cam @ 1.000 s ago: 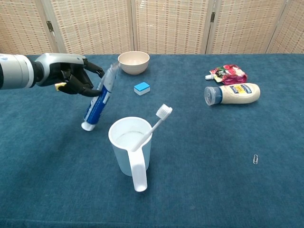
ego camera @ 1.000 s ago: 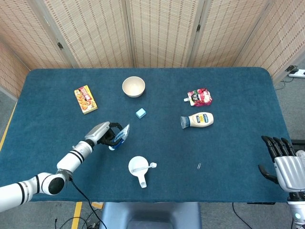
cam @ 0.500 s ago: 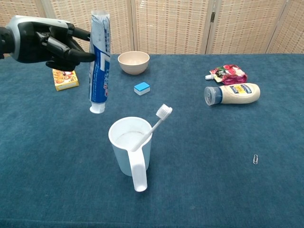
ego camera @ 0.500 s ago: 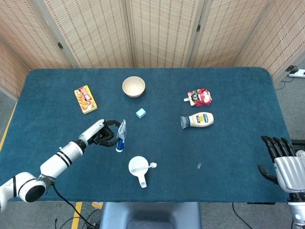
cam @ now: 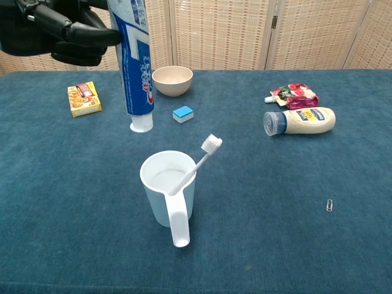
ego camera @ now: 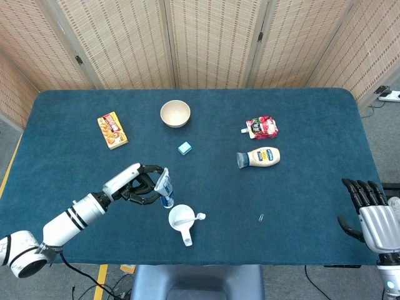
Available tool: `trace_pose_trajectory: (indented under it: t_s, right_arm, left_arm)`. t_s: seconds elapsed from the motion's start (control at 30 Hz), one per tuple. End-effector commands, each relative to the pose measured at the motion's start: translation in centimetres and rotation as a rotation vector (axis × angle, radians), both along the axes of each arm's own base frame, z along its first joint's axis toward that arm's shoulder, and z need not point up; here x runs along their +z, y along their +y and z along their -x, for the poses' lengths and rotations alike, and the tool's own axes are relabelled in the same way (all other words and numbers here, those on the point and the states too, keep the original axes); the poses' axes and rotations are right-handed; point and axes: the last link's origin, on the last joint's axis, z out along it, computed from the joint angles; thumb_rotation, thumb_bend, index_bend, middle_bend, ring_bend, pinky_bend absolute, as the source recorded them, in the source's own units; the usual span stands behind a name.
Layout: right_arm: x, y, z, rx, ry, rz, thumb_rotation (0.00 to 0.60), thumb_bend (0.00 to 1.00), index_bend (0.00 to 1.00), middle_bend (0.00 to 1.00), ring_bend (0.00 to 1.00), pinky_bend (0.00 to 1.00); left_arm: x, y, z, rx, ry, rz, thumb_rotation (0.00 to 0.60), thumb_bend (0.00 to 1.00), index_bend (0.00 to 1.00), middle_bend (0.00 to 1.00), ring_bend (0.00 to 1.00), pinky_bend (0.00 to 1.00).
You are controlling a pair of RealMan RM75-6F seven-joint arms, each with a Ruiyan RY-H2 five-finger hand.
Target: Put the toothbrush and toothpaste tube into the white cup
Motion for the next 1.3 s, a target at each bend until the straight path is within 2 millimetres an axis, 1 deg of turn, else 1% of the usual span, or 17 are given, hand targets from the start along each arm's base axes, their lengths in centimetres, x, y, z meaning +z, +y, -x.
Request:
trace_pose_trajectory:
  t_s: [0.03, 0.27, 0.5, 0.8, 0.93, 1.2, 1.3]
  right_arm:
    - [0.0, 0.1, 0.2, -0.005, -0.002, 0.001, 0.6, 0.21, 0.0, 0.14, 0.1, 0.1]
    - [0.0, 0.2, 0.2, -0.006, -0.006, 0.001, 0.6, 0.21, 0.0, 0.14, 0.1, 0.1]
    - [0.0, 0.1, 0.5, -0.012, -0.008, 0.003, 0.6, 0.21, 0.0, 0.14, 0.1, 0.1]
    - [0.0, 0.1, 0.8, -0.017, -0.009, 0.001, 0.6, 0.21, 0.0, 0.14, 0.1, 0.1]
    - [0.0, 0.0, 0.9, -0.019, -0.01, 0.0, 0.6, 0.21, 0.0, 0.14, 0.1, 0.1]
    - [0.0, -0.1, 1.0, -0.019, -0.012, -0.003, 0.6, 0.21, 0.0, 0.14, 0.1, 0.1]
    - [-0.1, -0.1, 1.0, -0.017, -0.013, -0.004, 0.6, 0.21, 0.0, 0.14, 0.1, 0.1]
  left_arm:
    - [-0.7, -0.3, -0.2, -0.015, 0.008, 0.014, 0.6, 0.43, 0.68, 1.0, 0.98, 1.0]
    - [-2.1, -0.9, -0.4, -0.035, 0.032, 0.041, 0.6, 0.43, 0.68, 1.0, 0.98, 1.0]
    - [-4.3, -1.2, -0.2, -0.06, 0.085, 0.052, 0.6, 0.43, 0.68, 1.0, 0.97, 1.0]
    - [-5.8, -1.4, -0.3, -0.059, 0.112, 0.062, 0.6, 0.43, 0.68, 1.0, 0.97, 1.0]
    - [-6.5, -1.2, 0.2, -0.068, 0.153, 0.048, 0.6, 0.43, 0.66, 1.0, 0.96, 1.0]
    - [-7.5, -1.4, 0.9, -0.08, 0.201, 0.034, 0.6, 0.43, 0.63, 0.99, 0.96, 1.0]
    - [-7.7, -1.5, 1.1, -0.092, 0.22, 0.026, 0.6, 0.43, 0.58, 0.99, 0.95, 1.0]
